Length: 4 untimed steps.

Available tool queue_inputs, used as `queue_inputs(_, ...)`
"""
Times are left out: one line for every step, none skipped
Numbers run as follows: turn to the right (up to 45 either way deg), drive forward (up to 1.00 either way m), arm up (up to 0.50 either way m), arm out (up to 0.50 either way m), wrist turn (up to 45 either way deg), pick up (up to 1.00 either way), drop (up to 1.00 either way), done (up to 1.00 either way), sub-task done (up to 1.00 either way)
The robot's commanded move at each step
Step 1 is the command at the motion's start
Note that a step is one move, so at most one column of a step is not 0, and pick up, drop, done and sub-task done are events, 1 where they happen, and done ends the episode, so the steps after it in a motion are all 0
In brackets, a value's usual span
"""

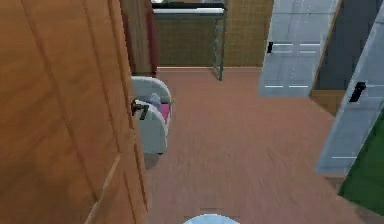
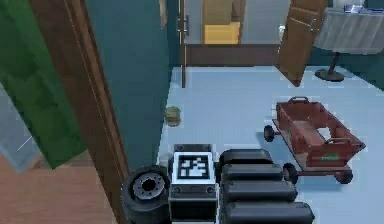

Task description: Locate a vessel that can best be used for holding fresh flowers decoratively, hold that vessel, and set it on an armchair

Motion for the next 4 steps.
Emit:
queue_inputs(0.0, 1.0, 0.0, 0.0, 0.0, 0.0, 0.0, 0.0, 0.0)
queue_inputs(3.0, 0.0, 0.0, 0.0, 0.0, 0.0, 0.0, 0.0, 0.0)
queue_inputs(0.0, 1.0, 0.0, 0.0, 0.0, 0.0, 0.0, 0.0, 0.0)
queue_inputs(9.0, 0.0, 0.0, 0.0, 0.0, 0.0, 0.0, 0.0, 0.0)
